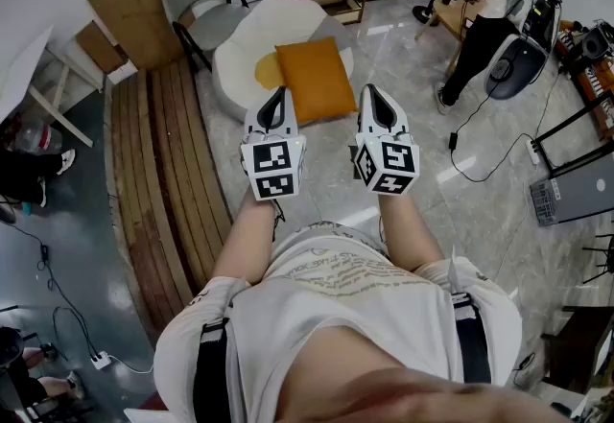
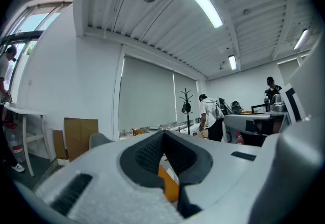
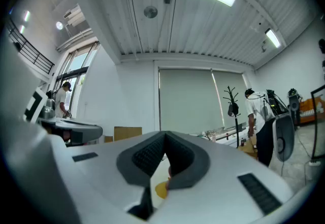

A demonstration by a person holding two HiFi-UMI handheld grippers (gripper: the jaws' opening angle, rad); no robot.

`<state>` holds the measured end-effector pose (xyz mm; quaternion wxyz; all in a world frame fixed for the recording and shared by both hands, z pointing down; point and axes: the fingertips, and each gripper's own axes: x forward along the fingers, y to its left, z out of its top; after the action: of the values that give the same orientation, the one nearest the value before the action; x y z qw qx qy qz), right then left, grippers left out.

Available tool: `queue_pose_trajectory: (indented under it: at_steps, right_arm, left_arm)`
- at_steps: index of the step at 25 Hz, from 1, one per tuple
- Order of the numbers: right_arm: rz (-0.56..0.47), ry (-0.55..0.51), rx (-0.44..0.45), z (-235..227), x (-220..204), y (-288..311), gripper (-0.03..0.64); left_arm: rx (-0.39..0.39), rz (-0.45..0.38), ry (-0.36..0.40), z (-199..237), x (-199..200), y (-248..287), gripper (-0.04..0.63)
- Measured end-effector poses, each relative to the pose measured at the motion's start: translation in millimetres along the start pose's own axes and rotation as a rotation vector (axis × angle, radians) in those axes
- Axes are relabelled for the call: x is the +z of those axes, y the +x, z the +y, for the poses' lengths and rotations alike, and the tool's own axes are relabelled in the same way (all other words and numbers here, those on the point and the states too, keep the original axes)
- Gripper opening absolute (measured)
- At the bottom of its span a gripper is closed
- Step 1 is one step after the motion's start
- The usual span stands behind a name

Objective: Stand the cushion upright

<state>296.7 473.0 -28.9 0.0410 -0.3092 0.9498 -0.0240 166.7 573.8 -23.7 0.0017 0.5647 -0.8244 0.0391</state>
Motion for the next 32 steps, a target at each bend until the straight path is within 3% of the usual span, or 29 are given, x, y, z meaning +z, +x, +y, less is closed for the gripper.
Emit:
queue_pose_trajectory:
  at_steps: [25,32]
  right_arm:
    - [0.021,-0.001,0.022,33.0,-5.7,-9.6,0.028]
    - [0.028,0.008,0.053,38.5,-13.3,0.7,0.028]
  left_arm:
    - [-0.038,0.026,0.01,3.4,1.4,-12.6,0.02]
    - [0.005,0.044,-0.005,15.1,-10.8,-15.4,0.02]
